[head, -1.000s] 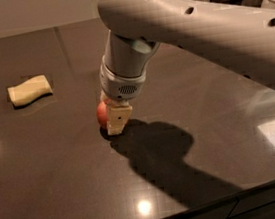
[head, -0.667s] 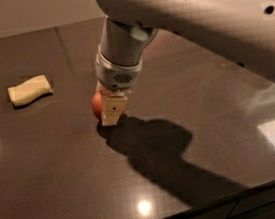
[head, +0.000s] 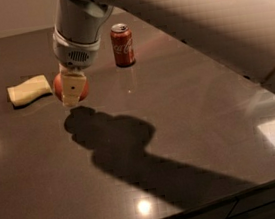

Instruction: Move apple near sponge

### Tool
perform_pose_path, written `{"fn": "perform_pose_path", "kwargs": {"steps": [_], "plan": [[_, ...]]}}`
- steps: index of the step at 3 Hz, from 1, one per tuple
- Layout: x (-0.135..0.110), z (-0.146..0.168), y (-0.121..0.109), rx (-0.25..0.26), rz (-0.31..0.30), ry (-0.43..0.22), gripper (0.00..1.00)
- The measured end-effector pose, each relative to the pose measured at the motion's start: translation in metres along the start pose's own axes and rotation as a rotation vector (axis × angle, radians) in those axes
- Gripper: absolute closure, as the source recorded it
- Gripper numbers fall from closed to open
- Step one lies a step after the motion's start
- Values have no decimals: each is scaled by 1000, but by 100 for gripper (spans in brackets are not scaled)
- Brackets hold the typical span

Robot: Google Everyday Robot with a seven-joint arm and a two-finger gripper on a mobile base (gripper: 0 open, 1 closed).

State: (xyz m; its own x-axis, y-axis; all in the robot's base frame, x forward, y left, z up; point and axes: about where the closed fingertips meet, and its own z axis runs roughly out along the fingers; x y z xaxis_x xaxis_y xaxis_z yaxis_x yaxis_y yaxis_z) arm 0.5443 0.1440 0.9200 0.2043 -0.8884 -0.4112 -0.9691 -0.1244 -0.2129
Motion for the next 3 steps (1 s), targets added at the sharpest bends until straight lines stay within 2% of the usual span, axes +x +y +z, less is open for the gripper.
{"fn": "perform_pose_path", "kwargs": {"steps": [2,3], "plan": [[-35,46,-31,56,-79,42,100],[-35,69,-45,75,-104,56,100]]}}
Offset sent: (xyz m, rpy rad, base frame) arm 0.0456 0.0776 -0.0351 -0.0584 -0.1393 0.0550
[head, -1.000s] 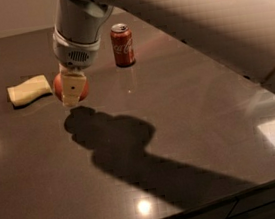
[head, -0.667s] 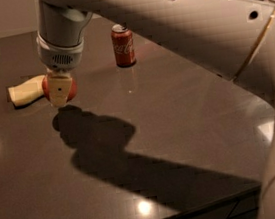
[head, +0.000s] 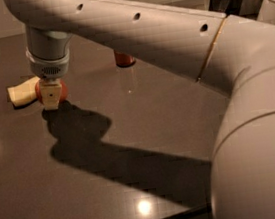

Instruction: Move apple near sponge

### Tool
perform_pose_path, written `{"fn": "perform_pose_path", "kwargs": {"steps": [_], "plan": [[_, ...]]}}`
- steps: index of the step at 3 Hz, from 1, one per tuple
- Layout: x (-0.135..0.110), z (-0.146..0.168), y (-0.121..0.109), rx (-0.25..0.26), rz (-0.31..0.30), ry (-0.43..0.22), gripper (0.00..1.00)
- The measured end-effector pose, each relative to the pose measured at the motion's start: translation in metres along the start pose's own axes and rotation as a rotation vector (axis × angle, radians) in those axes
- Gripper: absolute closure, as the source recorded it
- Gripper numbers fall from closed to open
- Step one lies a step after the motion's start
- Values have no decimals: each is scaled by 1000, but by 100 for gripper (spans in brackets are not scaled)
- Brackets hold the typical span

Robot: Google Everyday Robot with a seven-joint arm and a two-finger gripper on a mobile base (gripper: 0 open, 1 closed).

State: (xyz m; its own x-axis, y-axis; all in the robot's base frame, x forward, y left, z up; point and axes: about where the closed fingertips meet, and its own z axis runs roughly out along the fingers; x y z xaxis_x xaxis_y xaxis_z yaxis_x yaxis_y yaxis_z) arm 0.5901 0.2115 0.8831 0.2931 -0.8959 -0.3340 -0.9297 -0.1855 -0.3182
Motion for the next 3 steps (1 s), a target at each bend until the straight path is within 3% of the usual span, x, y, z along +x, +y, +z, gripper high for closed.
{"fn": "perform_pose_path", "kwargs": {"steps": [2,3], "plan": [[11,38,-16,-22,-22,13,59],[11,40,-15,-25,-23,13,36]]}}
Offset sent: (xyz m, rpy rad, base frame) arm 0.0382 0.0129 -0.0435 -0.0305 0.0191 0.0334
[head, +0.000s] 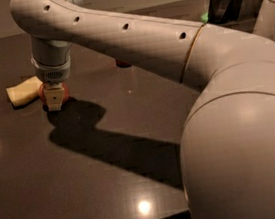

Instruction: Move apple near sponge

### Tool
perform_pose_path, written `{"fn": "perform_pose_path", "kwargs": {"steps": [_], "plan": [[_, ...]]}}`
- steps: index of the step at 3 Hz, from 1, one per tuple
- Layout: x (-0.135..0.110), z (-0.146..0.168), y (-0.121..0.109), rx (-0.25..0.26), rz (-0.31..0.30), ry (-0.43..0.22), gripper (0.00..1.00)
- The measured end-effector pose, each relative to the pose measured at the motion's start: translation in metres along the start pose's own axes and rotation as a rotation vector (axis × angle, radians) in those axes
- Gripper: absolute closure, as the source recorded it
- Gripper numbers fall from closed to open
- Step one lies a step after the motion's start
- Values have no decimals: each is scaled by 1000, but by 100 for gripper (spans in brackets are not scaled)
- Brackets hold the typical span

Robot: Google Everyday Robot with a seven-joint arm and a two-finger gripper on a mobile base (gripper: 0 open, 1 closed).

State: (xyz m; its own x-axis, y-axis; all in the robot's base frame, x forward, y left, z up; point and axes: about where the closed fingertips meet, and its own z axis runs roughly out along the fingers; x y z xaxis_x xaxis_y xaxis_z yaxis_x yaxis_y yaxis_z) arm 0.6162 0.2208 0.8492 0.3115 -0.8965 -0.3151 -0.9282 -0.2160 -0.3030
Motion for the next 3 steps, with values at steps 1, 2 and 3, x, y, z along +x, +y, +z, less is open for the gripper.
{"fn": "perform_pose_path", "kwargs": {"steps": [1,2,3], "plan": [[0,2,1,-3,-1,1,12],[-1,2,1,-6,-2,2,0],[-1,2,1,-6,-2,2,0]]}}
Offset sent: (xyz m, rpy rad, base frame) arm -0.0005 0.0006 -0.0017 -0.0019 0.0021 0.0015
